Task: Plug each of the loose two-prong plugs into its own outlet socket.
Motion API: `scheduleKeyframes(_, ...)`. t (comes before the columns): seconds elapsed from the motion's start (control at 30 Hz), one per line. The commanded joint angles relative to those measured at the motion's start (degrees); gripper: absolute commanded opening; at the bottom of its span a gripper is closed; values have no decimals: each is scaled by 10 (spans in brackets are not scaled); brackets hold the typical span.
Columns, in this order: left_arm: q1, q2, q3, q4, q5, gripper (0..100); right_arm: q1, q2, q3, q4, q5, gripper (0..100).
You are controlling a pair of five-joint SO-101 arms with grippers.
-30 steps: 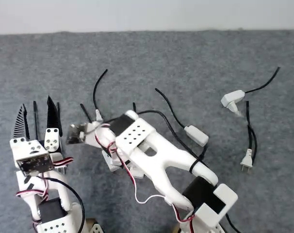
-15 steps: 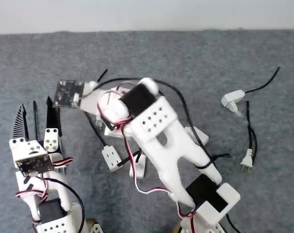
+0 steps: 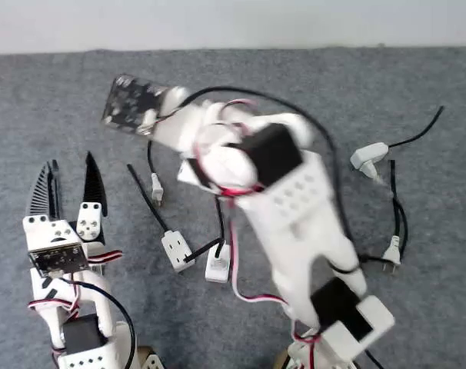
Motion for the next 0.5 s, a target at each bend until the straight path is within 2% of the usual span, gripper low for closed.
scheduleKeyframes(0.0,61,-9,-70,79,9,226,38,-68,-43,22,-37,209)
scheduleKeyframes(0.27,145,-9,-159,229,9,226,93,-221,-26,24,-90,209)
scheduleKeyframes(0.47,187,-9,-187,308,9,225,88,-386,166,24,-129,209)
